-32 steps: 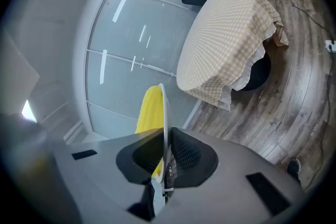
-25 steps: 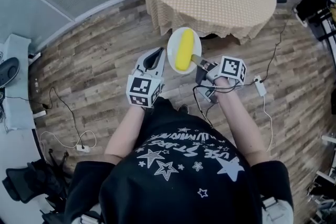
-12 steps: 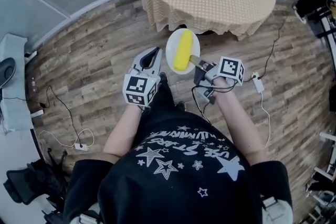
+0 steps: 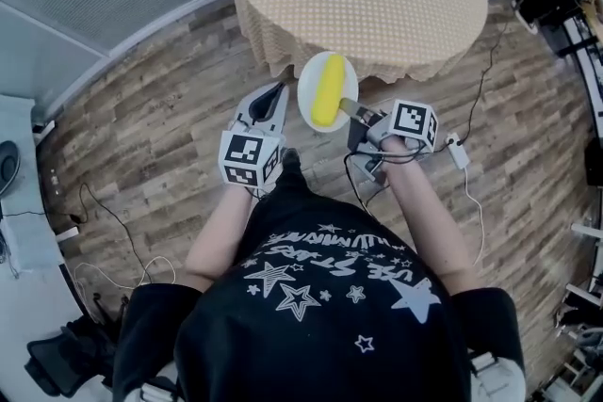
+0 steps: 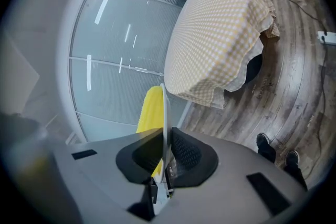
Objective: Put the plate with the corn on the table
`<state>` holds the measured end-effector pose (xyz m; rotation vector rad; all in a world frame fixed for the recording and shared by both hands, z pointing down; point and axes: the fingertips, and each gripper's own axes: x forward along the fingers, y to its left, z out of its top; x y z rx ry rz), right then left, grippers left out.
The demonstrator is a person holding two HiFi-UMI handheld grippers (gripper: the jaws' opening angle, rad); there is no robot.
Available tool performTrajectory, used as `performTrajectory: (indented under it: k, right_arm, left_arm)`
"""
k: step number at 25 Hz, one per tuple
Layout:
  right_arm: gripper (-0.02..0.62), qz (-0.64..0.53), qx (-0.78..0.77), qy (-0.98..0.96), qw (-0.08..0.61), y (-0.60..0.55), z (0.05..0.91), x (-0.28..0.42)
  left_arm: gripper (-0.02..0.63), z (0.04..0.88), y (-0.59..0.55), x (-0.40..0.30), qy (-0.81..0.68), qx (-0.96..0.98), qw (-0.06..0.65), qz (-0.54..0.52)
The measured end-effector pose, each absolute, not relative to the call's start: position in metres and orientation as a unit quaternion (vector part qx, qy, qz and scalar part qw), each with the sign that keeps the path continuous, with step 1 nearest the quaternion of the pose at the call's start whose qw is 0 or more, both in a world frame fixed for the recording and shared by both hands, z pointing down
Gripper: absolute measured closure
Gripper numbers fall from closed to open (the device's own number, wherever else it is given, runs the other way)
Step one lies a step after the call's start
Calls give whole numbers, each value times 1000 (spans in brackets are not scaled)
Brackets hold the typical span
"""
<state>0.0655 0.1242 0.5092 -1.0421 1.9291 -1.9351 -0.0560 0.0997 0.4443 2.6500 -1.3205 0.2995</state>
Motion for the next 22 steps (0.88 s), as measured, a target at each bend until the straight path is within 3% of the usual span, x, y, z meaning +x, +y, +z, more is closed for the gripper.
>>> performTrajectory:
  k: [13,22]
  right_arm:
    - [554,-657,-366,648,124,24,501,21]
    - [554,-650,-389,639,132,-13,504,37]
  left_arm:
    - [595,447,8,-109,-434,891,97,91]
    - [595,455,-32,-105,-421,895,111,98]
